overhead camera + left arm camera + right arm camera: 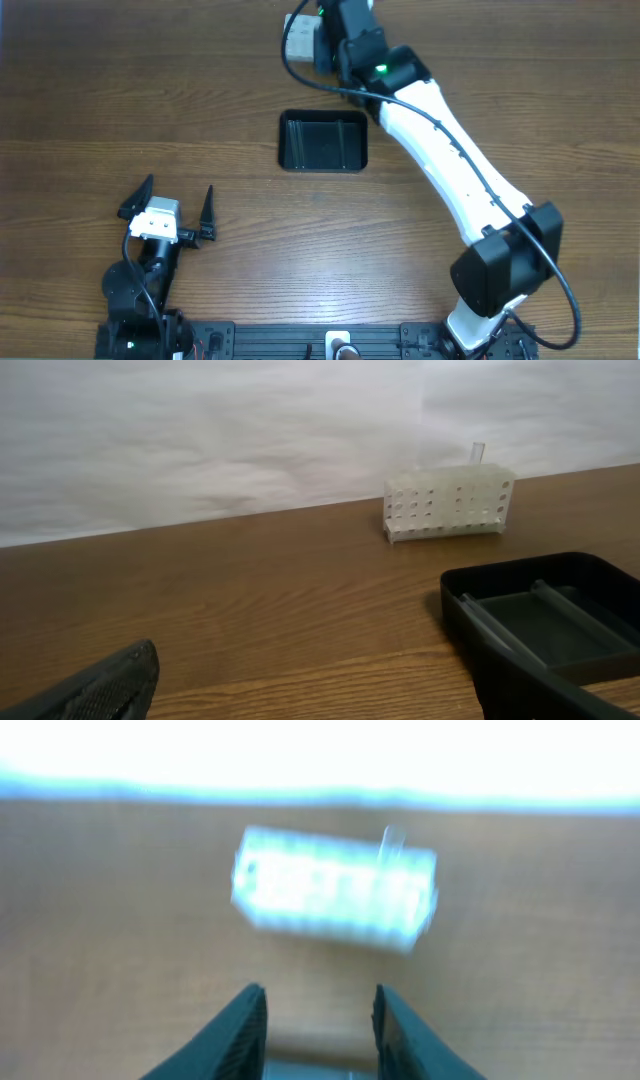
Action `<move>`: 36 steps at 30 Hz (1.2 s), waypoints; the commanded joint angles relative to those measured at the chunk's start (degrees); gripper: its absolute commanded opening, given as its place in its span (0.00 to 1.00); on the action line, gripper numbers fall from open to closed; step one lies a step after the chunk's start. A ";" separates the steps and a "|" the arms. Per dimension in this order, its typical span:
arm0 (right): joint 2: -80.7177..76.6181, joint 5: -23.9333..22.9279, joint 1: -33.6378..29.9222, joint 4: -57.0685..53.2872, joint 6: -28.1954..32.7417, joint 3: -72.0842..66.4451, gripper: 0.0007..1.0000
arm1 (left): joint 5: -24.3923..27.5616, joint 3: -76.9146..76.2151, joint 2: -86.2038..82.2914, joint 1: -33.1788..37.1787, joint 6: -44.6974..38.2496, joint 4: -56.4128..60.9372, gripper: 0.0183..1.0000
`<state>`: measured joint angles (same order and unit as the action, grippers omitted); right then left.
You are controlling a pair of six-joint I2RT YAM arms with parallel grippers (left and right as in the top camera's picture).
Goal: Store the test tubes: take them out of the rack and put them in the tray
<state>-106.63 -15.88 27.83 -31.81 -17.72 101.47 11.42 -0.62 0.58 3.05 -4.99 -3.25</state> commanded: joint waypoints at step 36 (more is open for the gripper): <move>-27.61 2.97 -7.54 25.14 5.53 8.09 0.64 | 0.55 0.26 -0.35 0.33 -0.59 -0.09 1.00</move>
<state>-131.66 -13.39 19.92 -6.81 -11.73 105.45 11.42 -0.62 0.58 3.05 -4.99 -3.25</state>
